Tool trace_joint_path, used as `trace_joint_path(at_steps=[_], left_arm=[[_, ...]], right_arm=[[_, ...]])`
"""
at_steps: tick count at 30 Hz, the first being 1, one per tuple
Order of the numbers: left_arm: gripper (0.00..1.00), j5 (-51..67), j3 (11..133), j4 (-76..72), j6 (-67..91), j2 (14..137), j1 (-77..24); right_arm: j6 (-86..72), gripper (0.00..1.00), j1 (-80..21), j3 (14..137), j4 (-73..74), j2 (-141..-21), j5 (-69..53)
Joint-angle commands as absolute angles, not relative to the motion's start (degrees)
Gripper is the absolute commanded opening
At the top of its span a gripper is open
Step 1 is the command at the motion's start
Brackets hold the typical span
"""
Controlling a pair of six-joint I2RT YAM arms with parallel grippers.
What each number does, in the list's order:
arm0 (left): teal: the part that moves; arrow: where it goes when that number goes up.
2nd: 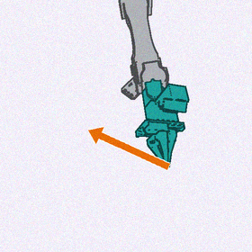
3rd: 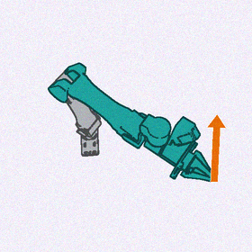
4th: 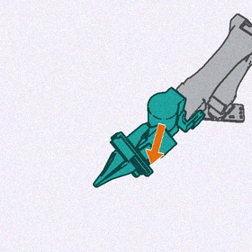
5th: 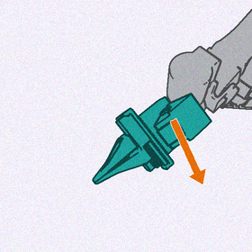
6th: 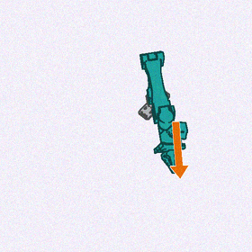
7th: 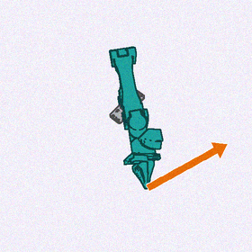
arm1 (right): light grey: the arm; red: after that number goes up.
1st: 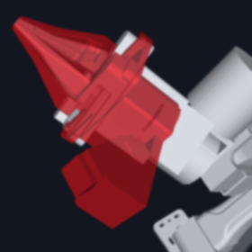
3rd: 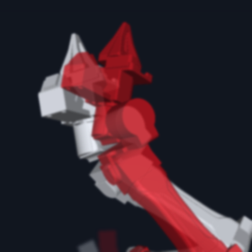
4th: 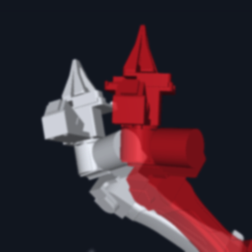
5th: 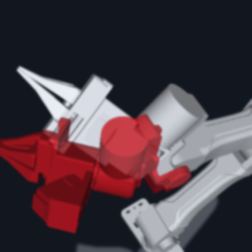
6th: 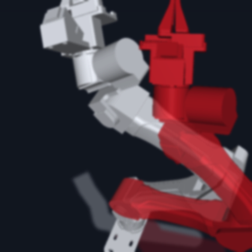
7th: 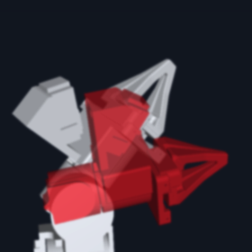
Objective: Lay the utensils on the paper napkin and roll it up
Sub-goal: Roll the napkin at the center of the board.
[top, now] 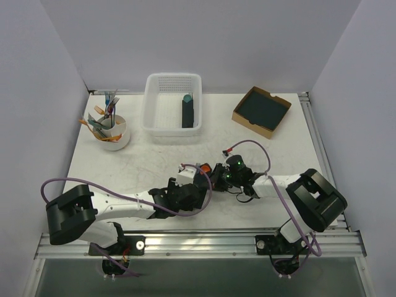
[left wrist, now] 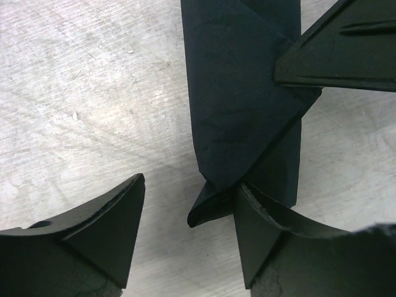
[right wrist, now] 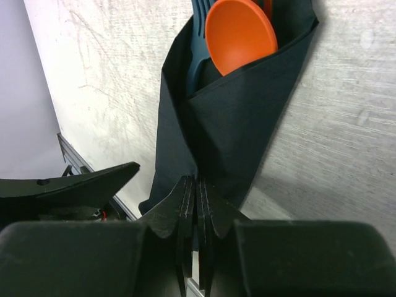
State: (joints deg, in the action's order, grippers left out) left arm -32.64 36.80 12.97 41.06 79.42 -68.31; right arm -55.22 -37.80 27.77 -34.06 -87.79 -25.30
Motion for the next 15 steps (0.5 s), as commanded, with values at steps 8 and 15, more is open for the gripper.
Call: trace_joint_path(at_steps=[8, 15], left_arm=[[0.85, -30.8, 38.5, 9.1, 39.8, 76.0, -68.6], [0.95, -29.4, 39.1, 6.5, 37.4, 76.3, -69.0]], right_arm=[[-53.3, 0.0, -37.2, 28.4, -30.8, -85.4, -22.3], [-52.6, 0.0, -37.2, 27.9, -29.8, -85.5, -20.7]])
